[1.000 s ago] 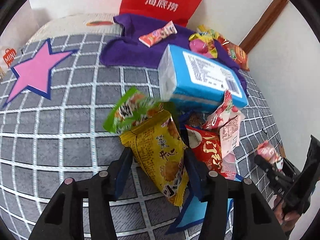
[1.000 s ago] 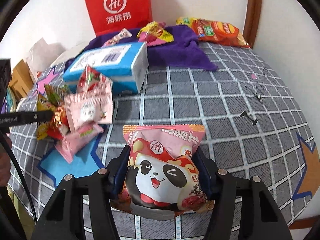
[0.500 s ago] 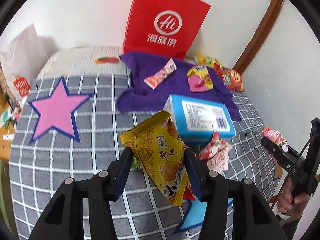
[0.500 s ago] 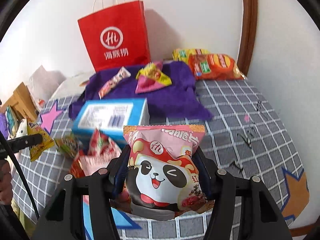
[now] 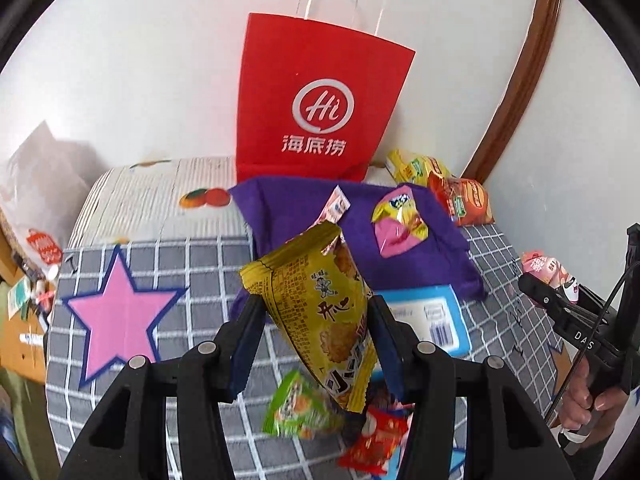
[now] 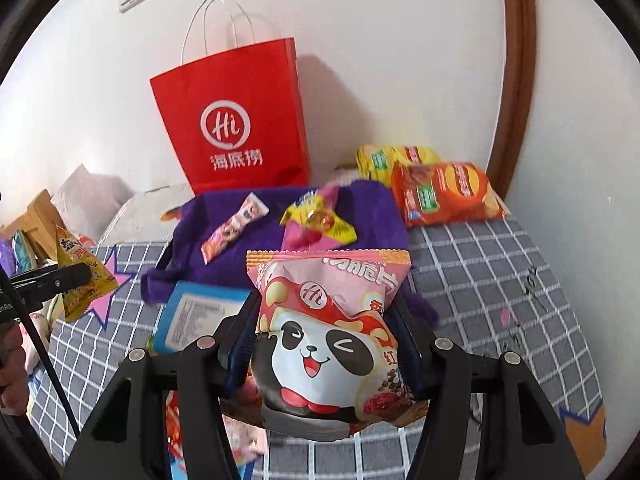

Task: Organize snacks
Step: 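Carry both held packets toward the purple towel, then lower both packets onto the purple towel and open both grippers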

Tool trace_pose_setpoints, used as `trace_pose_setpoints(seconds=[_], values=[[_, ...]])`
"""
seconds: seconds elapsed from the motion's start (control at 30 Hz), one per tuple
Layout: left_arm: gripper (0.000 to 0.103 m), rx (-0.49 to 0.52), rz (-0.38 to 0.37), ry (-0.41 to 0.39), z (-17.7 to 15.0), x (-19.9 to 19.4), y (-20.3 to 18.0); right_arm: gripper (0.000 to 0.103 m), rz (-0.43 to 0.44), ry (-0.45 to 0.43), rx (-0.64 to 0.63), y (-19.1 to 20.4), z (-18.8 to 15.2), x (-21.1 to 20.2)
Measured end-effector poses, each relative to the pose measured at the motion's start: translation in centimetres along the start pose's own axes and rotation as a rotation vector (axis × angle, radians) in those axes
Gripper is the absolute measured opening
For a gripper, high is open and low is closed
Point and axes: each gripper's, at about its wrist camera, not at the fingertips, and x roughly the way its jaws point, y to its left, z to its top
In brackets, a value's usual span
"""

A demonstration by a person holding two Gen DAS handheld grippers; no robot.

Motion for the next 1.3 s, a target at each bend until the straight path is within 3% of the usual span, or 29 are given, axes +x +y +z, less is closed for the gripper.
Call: trace_pose_setpoints(seconds=[0.33, 0.6, 0.77, 1.03, 1.3], values=[[0.050, 0.049, 0.019, -0.017, 4.0, 3.2, -1.2, 0.059, 0.013, -0.010, 0.023, -0.6, 4.0, 3.6], [0.051, 0.038, -0.014, -0.004, 6.7, 7.4, -1.7, 0.059, 0.054, -0.014, 0.031, -0.1, 6.5, 8.4], [0.051, 0.036, 0.000, 0.027, 6.5, 10.7, -1.4, 0.059, 0.069, -0.001, 0.012, -0.3, 6.0, 12.0], [0.051, 0.031, 0.018, 0.102, 5.4, 13.7, -0.9, 0.059, 0.077, 0.018, 0.032, -1.9, 3.9, 14.0], [0.051, 0.040, 0.050, 0.159, 4.4, 15.9, -1.1, 0.059, 0.016, 0.045, 0.023, -2.4, 2.8, 15.5]])
